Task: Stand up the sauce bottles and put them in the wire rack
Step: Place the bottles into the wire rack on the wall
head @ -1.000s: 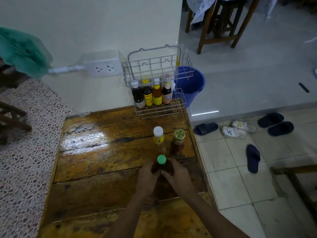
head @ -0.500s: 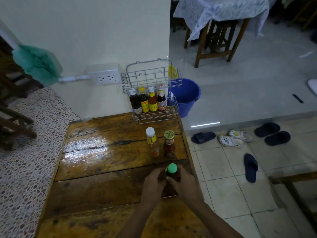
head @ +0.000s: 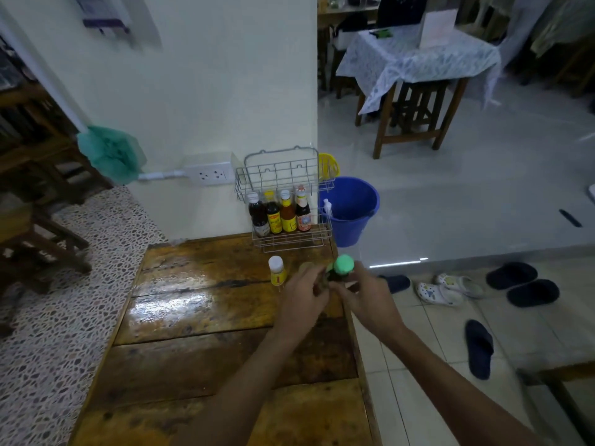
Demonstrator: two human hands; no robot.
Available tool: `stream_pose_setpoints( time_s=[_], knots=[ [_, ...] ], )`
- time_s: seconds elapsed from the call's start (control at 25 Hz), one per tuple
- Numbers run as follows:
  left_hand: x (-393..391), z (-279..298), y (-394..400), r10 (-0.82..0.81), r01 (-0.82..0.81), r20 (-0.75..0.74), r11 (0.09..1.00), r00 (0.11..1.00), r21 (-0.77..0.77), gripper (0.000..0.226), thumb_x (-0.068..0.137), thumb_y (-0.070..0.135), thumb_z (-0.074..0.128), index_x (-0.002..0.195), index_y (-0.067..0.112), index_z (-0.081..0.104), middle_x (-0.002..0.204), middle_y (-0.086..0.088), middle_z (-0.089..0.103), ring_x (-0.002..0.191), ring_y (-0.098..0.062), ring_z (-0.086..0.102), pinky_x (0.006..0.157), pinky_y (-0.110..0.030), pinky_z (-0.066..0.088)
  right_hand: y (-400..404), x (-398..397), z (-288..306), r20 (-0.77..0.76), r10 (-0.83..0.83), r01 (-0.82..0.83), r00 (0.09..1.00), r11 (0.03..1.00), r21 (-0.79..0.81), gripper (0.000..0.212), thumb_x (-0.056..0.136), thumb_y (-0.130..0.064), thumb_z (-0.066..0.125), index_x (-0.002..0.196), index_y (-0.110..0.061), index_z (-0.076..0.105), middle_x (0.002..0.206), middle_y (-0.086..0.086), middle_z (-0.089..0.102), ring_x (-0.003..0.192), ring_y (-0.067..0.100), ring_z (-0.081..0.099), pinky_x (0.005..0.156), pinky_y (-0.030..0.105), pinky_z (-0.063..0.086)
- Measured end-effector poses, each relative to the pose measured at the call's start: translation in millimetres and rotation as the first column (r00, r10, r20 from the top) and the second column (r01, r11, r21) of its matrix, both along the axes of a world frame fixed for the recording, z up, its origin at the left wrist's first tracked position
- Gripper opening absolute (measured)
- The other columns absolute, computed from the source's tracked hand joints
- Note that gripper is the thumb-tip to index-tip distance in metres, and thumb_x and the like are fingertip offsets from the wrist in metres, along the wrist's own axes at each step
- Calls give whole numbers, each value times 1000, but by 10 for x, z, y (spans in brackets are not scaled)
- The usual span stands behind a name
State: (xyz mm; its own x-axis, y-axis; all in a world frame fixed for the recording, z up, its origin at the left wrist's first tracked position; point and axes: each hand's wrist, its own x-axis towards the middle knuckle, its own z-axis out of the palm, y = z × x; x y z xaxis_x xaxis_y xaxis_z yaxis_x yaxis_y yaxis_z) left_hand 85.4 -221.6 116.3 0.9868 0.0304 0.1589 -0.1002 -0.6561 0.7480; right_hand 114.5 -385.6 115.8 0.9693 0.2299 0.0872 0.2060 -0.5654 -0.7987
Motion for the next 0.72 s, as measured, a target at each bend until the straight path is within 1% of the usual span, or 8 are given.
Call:
stream_pose_setpoints(
  time_s=[0.08, 0.16, 0.2, 0.28, 0.4, 0.48, 0.6, 0.72],
  knots=[
    [327, 326, 82, -32, 26, 70, 996, 997, 82, 44, 93, 24, 71, 136, 20, 60, 126, 3, 65, 113, -9, 60, 94, -29, 55, 34, 336, 220, 98, 10, -11, 995, 1000, 15, 40, 88, -40, 71, 119, -20, 58, 103, -5, 71, 86, 5, 68, 75, 28, 59],
    [700, 545, 229, -77, 64, 76, 984, 994, 166, 46, 94, 30, 71, 137, 20, 60, 127, 2, 66, 115, -12, 60, 95, -30, 53, 133, 687, 359, 160, -1, 2, 987, 1000, -8, 43, 88, -42, 69, 122, -19, 57, 100, -5, 71, 86, 7, 68, 75, 31, 59],
    [895, 594, 320, -105, 94, 48, 975, 993, 200, 47, 94, 31, 72, 138, 20, 59, 128, 2, 66, 116, -13, 61, 95, -32, 53, 195, 860, 389, 167, -9, 14, 986, 1000, -26, 46, 89, -41, 69, 126, -18, 55, 100, -4, 71, 86, 8, 68, 76, 31, 59],
    [1300, 571, 507, -167, 178, -66, 956, 984, 235, 50, 93, 29, 74, 140, 21, 57, 129, 0, 64, 117, -17, 60, 95, -38, 54, 344, 1215, 315, 154, -24, 33, 988, 998, -52, 48, 90, -37, 69, 131, -16, 53, 103, -3, 72, 90, 11, 68, 80, 31, 57],
    [1870, 223, 703, -223, 273, -229, 937, 948, 218, 50, 93, 26, 74, 140, 22, 57, 125, -4, 63, 115, -24, 61, 95, -45, 54, 553, 1677, -55, 103, -43, 48, 994, 998, -48, 37, 92, -30, 68, 126, -20, 56, 106, -2, 73, 95, 13, 69, 84, 36, 58],
    [2195, -118, 765, -254, 313, -297, 934, 920, 170, 54, 94, 26, 72, 145, 24, 54, 129, -6, 63, 120, -27, 61, 99, -49, 53, 640, 1947, -395, 97, -76, 81, 992, 996, -47, 33, 92, -26, 68, 123, -22, 58, 107, -2, 73, 95, 15, 69, 82, 34, 57],
    [2466, -548, 790, -268, 315, -325, 944, 907, 101, 62, 96, 22, 70, 153, 21, 45, 138, -9, 60, 128, -28, 57, 107, -47, 49, 684, 2235, -823, 146, -100, 113, 984, 990, -84, 32, 93, -25, 69, 122, -20, 60, 105, 0, 73, 93, 17, 68, 76, 26, 50],
    [2668, -820, 819, -243, 290, -357, 953, 902, 85, 69, 98, 23, 66, 159, 25, 33, 146, -8, 55, 132, -27, 53, 108, -45, 47, 761, 2509, -1110, 182, -130, 164, 975, 969, -186, 36, 93, -34, 68, 125, -22, 56, 104, 2, 73, 88, 20, 68, 71, 33, 55]
  ],
)
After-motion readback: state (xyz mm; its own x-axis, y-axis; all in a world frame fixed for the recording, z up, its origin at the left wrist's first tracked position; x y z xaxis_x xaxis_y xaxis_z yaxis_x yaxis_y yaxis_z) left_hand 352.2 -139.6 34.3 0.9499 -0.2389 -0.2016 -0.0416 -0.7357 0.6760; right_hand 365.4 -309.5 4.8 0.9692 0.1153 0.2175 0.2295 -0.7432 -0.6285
